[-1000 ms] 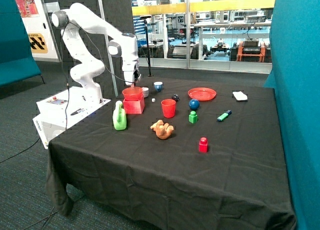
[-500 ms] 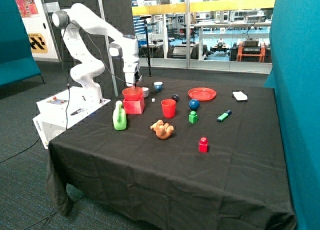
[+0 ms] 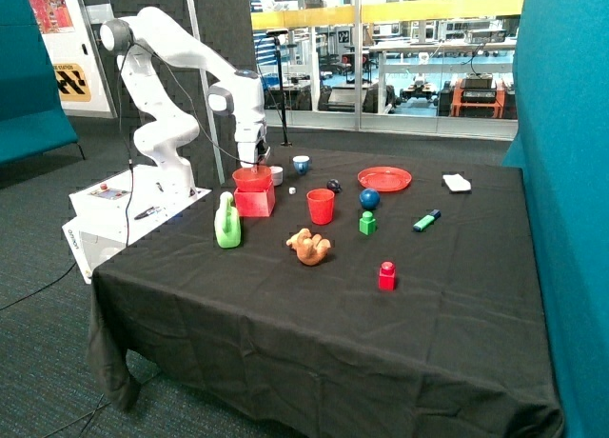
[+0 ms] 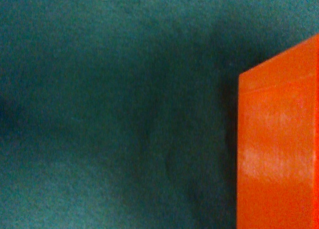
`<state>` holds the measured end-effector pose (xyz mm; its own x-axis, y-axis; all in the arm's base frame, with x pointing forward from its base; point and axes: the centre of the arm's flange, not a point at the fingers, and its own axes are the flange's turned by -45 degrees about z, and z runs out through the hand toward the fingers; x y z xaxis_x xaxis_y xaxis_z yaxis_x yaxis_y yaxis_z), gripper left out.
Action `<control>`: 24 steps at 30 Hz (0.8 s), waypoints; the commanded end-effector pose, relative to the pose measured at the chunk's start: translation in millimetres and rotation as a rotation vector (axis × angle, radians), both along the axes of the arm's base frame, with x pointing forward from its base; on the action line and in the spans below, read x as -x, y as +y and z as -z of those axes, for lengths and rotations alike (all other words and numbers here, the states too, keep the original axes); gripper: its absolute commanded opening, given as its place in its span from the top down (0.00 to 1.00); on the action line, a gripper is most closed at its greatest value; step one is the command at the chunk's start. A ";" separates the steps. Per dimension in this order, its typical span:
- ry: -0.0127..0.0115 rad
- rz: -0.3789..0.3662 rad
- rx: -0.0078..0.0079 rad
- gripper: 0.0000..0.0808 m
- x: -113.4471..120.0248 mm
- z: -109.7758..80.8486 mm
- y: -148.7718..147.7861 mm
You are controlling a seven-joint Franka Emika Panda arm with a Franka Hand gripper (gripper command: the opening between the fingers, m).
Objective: Put the ball in the red pot
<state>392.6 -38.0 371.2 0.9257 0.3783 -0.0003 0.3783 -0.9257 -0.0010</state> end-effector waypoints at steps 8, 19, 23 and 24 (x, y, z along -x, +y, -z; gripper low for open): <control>-0.0006 0.013 0.0008 1.00 2.7 1.6 -2.9; -0.0006 0.003 0.0008 1.00 -0.9 0.9 3.7; -0.0006 -0.006 0.0008 1.00 -1.7 1.0 7.7; -0.0006 -0.007 0.0008 1.00 -2.0 1.0 8.6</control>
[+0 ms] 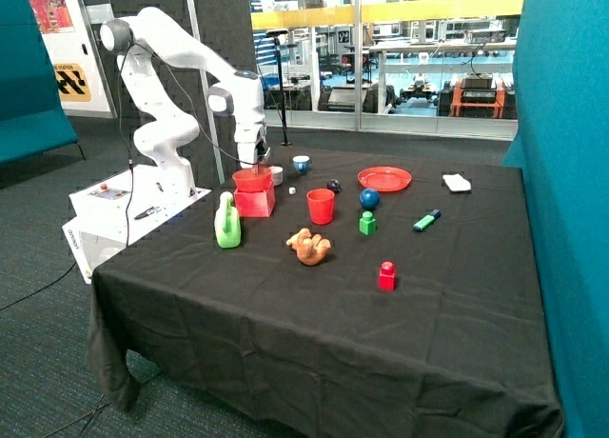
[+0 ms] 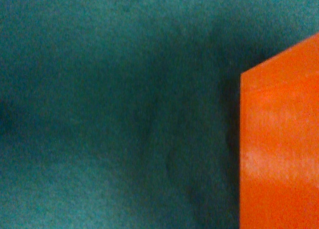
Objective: Put the ball in the red pot
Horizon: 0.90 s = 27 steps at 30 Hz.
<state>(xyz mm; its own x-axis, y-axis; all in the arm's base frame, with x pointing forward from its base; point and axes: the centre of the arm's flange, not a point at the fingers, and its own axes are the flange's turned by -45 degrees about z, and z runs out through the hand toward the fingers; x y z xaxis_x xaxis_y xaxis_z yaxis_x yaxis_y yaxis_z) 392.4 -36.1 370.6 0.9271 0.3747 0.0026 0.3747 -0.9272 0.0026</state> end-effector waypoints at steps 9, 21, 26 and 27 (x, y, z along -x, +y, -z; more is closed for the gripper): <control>0.0034 -0.016 -0.0014 1.00 -4.9 -2.0 10.3; 0.0034 -0.004 -0.0014 1.00 -10.3 -10.5 10.8; 0.0034 0.002 -0.0014 1.00 -13.9 -18.5 8.4; 0.0034 -0.007 -0.0014 1.00 -14.6 -20.6 7.7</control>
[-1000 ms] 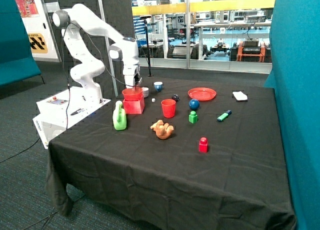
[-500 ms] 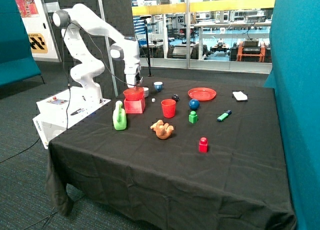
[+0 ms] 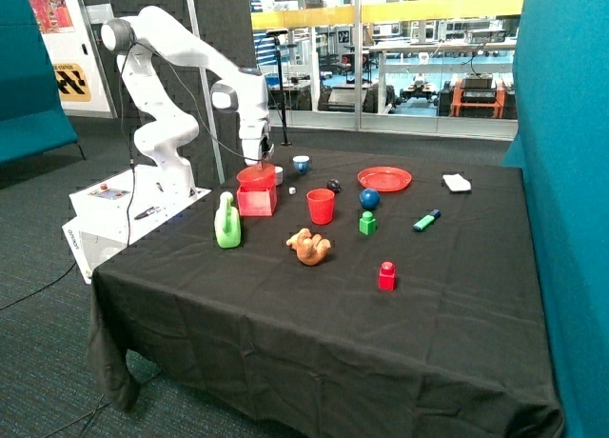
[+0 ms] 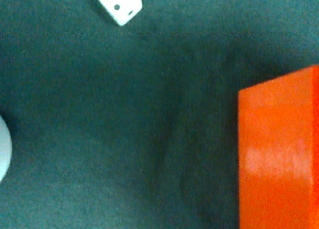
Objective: Put the ball in the red pot
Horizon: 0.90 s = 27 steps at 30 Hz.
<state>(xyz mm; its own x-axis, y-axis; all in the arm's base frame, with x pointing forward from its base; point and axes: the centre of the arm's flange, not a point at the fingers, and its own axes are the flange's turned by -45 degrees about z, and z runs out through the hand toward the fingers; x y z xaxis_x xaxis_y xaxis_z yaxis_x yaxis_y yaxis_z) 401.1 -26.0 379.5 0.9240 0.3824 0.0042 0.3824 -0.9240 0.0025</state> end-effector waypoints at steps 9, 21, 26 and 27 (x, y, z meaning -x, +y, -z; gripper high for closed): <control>0.0048 0.010 -0.0007 1.00 -11.9 -28.2 -4.3; 0.0048 0.000 -0.0007 1.00 -18.8 -43.9 -6.4; 0.0048 0.010 -0.0007 1.00 -26.3 -50.0 -8.7; 0.0048 0.012 -0.0007 1.00 -28.6 -52.0 -9.3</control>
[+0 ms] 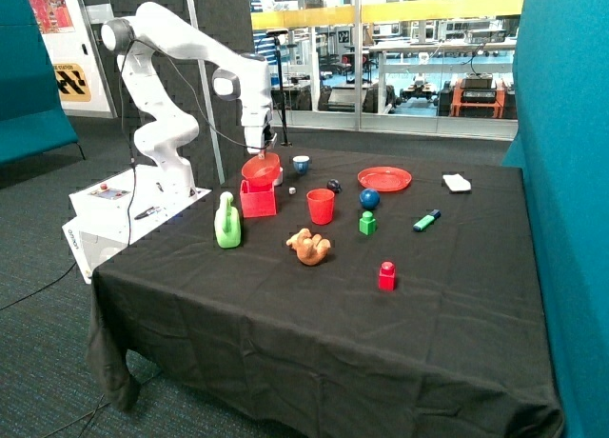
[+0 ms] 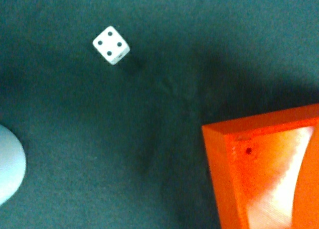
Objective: Put the ball in the red pot
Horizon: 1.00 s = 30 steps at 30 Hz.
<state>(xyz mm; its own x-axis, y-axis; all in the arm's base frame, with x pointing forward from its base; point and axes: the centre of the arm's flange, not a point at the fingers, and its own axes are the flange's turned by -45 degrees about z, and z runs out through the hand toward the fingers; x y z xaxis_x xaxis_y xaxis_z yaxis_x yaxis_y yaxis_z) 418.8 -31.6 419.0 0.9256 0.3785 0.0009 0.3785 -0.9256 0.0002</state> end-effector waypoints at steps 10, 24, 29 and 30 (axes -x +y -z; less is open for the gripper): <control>0.0009 -0.002 0.0001 1.00 -36.0 -30.7 -7.3; 0.0009 0.074 0.0001 1.00 -67.4 -30.4 -29.5; 0.0009 0.104 0.0001 1.00 -71.2 -25.5 -42.6; 0.0009 0.109 0.0001 1.00 -71.8 -24.0 -44.5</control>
